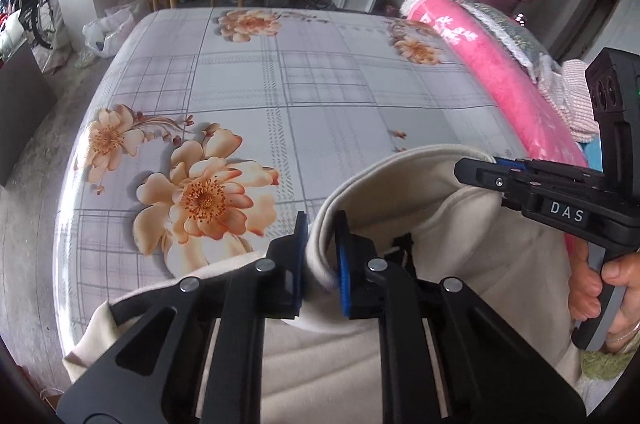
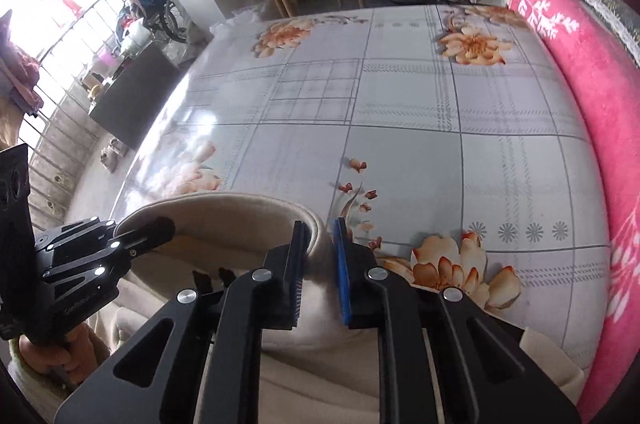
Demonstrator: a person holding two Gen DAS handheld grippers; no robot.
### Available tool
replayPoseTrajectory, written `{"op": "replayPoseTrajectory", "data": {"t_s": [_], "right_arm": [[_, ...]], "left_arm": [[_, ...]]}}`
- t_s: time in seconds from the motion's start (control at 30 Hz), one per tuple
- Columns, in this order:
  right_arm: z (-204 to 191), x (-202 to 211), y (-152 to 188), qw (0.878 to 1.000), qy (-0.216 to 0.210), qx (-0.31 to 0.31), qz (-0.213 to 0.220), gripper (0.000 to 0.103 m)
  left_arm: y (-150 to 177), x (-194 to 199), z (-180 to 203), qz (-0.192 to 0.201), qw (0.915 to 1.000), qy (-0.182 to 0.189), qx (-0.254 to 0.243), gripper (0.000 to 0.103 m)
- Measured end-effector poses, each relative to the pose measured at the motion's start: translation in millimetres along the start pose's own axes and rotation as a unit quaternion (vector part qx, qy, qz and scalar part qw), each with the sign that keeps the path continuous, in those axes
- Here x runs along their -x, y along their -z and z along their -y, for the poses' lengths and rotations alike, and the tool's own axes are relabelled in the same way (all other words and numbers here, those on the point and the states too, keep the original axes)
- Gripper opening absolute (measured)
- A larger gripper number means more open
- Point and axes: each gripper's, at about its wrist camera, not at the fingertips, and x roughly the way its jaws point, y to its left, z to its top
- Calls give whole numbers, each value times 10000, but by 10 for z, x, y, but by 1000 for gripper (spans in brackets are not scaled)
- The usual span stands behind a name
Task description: Fold large clothes
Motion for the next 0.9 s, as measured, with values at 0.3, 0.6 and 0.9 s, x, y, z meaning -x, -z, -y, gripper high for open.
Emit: {"op": "replayPoseTrajectory", "data": {"t_s": [0.3, 0.6, 0.9], "right_arm": [[-253, 652, 722, 9970, -26, 737, 253, 14], [-297, 408, 1257, 9953, 175, 945, -69, 14], [-529, 1231, 1053, 9854, -575, 1499, 569, 29]], "left_arm": [[577, 671, 199, 210, 9978, 378, -509, 8], [1025, 433, 232, -63, 9986, 183, -491, 8], [1122, 380, 212, -114, 9981, 73, -603, 8]]}}
